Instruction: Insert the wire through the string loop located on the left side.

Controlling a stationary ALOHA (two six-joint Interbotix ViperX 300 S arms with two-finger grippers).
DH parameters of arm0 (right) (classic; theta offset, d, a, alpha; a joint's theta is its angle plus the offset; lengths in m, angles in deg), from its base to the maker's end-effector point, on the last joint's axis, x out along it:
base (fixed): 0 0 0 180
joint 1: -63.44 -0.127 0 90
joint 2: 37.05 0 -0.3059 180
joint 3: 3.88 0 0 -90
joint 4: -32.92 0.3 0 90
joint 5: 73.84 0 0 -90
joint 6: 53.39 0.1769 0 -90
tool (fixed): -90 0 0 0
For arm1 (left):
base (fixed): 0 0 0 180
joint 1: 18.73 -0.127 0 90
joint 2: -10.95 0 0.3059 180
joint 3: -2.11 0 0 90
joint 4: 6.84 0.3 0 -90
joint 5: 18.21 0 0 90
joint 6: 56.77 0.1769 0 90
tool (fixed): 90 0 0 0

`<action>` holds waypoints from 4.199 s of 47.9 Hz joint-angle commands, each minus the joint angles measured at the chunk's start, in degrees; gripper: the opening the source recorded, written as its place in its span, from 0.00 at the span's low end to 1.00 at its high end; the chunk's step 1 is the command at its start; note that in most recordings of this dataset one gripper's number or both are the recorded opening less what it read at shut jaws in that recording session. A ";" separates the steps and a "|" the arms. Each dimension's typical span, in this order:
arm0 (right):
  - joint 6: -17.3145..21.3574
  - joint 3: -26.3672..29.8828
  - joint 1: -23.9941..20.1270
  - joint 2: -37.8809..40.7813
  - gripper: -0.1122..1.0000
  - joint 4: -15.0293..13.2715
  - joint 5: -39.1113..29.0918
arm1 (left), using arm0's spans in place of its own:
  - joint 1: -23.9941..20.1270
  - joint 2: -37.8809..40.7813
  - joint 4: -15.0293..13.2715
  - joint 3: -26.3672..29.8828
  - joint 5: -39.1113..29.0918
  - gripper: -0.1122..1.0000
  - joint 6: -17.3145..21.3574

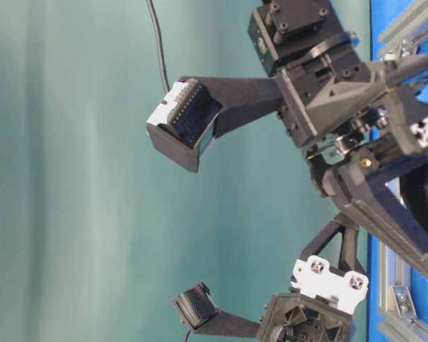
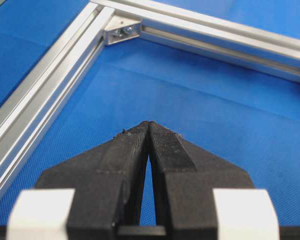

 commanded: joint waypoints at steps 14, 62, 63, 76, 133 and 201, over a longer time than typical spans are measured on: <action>0.09 1.23 0.18 -0.70 0.10 0.00 0.26 | 0.18 -1.85 0.09 0.44 0.26 0.10 -0.09; 0.00 14.24 1.67 9.67 0.10 -0.09 0.00 | 0.62 -1.93 0.09 -0.09 0.35 0.10 -0.09; 0.00 14.59 1.67 9.84 0.10 -0.09 -0.09 | 0.62 -1.93 0.18 -0.09 0.26 0.10 0.00; 0.00 16.70 1.67 11.25 0.10 -0.09 -1.41 | 0.62 -2.02 0.18 -0.35 0.26 0.10 0.00; 0.00 16.61 1.67 11.25 0.10 -0.18 -1.41 | 0.79 -31.99 0.18 -27.77 -3.69 0.10 -0.09; 0.09 16.52 1.76 11.16 0.10 -0.09 -1.49 | 26.98 -49.92 1.14 -31.46 -17.40 0.11 -0.09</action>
